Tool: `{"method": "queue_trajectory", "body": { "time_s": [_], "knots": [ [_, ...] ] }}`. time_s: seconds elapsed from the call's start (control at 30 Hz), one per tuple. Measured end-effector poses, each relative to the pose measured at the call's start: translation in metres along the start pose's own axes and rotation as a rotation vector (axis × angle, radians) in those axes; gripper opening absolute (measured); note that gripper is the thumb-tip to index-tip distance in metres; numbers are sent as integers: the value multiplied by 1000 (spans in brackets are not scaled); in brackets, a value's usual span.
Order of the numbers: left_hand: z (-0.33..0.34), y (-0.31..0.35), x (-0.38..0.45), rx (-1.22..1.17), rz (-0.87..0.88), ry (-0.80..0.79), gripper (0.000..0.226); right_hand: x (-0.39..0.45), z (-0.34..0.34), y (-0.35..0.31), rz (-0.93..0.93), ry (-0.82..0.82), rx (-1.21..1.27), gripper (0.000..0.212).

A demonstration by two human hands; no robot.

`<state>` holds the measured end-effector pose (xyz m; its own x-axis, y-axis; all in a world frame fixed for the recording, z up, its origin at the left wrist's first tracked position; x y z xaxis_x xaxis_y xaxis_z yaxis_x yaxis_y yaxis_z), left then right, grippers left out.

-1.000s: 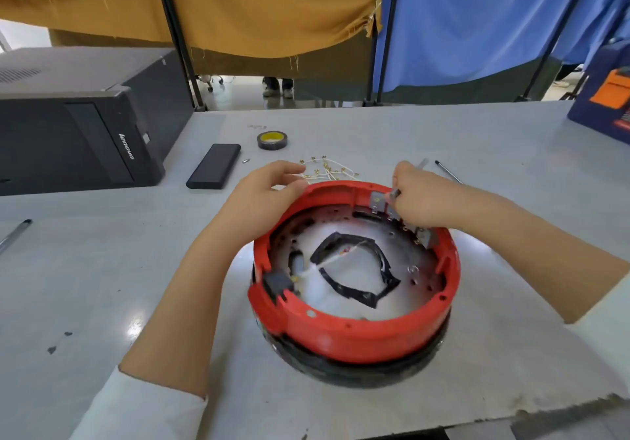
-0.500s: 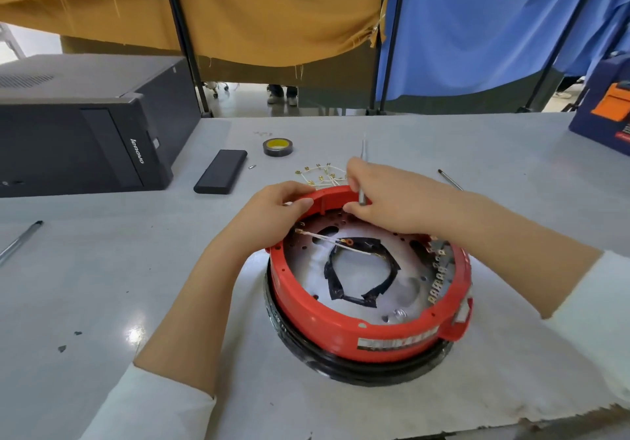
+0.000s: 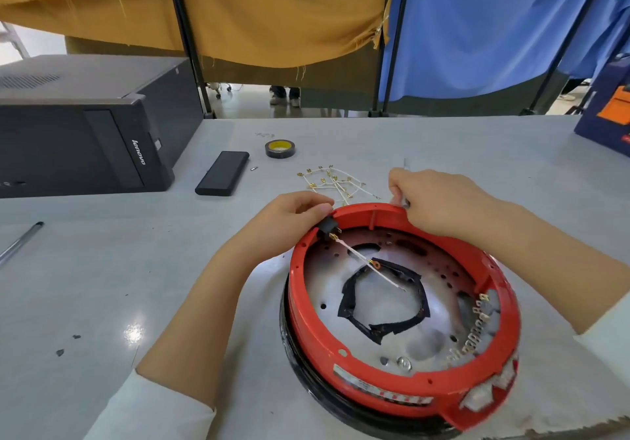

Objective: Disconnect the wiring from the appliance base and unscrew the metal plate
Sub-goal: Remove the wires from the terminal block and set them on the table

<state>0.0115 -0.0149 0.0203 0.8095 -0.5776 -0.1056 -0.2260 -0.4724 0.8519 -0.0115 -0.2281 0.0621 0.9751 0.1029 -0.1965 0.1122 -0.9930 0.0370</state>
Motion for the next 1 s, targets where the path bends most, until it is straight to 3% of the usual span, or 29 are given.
{"method": "queue_trajectory", "body": {
  "time_s": [0.13, 0.27, 0.37, 0.47, 0.53, 0.67, 0.77, 0.87, 1.0],
  "knots": [
    [4, 3, -1, -51, 30, -81, 16, -11, 0, 0, 58, -33, -74, 16],
    [3, 3, -5, -144, 33, -207, 20, -12, 3, -8, -22, 51, -57, 8],
    [1, 3, -4, -132, 17, -161, 19, -12, -10, -16, -217, 131, 441, 31],
    [-2, 5, -4, -110, -7, -107, 20, -9, -23, -31, -519, 95, 983, 44],
    [-2, 6, -3, -97, -7, -59, 23, -3, -24, -37, -563, 83, 1125, 58],
    [3, 7, -1, 22, 2, 52, 26, 15, -15, -36, -446, 164, 1204, 73],
    [3, 8, 2, 81, 23, 54, 28, 24, -11, -35, -401, 199, 1228, 59],
    [2, 8, 5, 86, 43, 26, 28, 29, -6, -46, -492, 118, 1095, 48],
    [3, 8, 7, 103, 83, -24, 28, 31, 6, -59, -540, 151, 1073, 48]
  ]
}}
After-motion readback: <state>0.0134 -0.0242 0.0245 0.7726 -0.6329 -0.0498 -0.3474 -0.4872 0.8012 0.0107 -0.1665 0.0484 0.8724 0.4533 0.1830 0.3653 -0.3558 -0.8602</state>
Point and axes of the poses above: each hand's wrist, its own x-axis towards the middle knuckle, its own z-axis out of the palm, y = z × x, the point moved 2 cm from there along x, towards the middle knuckle, and after that the axes turned 14 degrees about -y, right-handed, at the moved point
